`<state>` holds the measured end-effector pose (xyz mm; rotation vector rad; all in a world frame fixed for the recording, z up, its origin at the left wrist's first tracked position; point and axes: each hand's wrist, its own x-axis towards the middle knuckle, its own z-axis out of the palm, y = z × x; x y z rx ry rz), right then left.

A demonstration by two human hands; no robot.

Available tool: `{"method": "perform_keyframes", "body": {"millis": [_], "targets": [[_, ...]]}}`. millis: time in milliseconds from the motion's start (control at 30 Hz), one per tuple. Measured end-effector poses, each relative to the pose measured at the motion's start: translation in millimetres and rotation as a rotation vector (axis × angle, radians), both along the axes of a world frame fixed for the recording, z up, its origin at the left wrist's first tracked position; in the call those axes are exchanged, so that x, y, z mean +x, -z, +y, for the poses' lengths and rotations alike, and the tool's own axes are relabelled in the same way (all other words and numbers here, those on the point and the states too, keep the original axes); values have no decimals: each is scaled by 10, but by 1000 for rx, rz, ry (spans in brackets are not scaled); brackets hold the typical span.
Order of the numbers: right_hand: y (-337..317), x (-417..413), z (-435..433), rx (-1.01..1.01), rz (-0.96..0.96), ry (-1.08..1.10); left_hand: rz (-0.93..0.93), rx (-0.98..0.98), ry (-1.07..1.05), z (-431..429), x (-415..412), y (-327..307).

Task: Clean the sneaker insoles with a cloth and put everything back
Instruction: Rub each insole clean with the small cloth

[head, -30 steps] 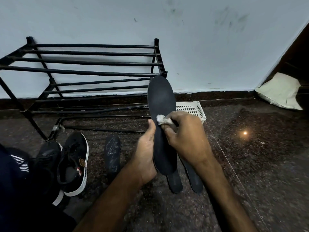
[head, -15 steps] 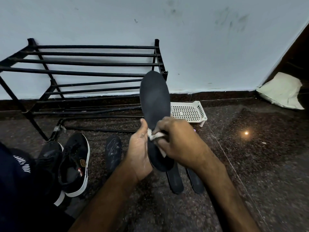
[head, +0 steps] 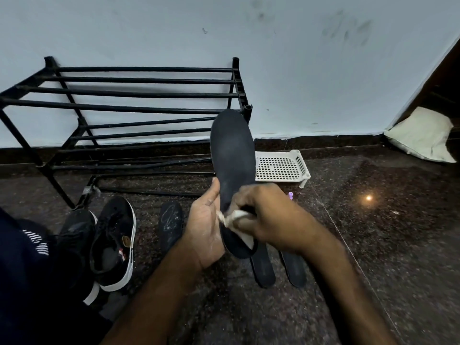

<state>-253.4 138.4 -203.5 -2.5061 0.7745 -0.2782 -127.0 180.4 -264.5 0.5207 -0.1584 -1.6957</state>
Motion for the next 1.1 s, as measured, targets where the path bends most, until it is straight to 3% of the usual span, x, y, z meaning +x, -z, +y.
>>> {"method": "perform_keyframes", "body": {"millis": [67,167,233,300,367,467,633,700,800,867,933,1000,1100], "targets": [[-84,-104,6,156,62,-55,21,-28,20,2,-10,-52],[-205,-266,-78,183,-158,148,8,-56,50,-11,-24,-28],[-226,-303,-172,-56,-308,325,20,-79,71,-18,-29,8],[-149,-234,-211,-315,-278,416,67,-99,98,-21,-61,24],[-4,-96,-169,-368,-210,427,93,-107,94,-23,-84,37],[146,33,-76,-248,-211,271,44,-80,52,-48,-22,105],[66,-53,4,228,-30,-66,18,-29,-3,-24,88,90],[-44,-158,12,410,-7,-117,40,-42,20,-6,68,49],[-213,-331,-69,465,-180,-24,33,-84,18,-19,73,107],[-244,-392,-161,340,-351,166,59,-107,34,-32,59,142],[-195,-360,-235,10,-416,349,65,-112,55,-35,9,148],[-84,-243,-231,-208,-366,430,27,-92,49,-29,-35,183],[142,-13,-123,-271,-216,420,-54,-87,17,-20,-53,202]]}}
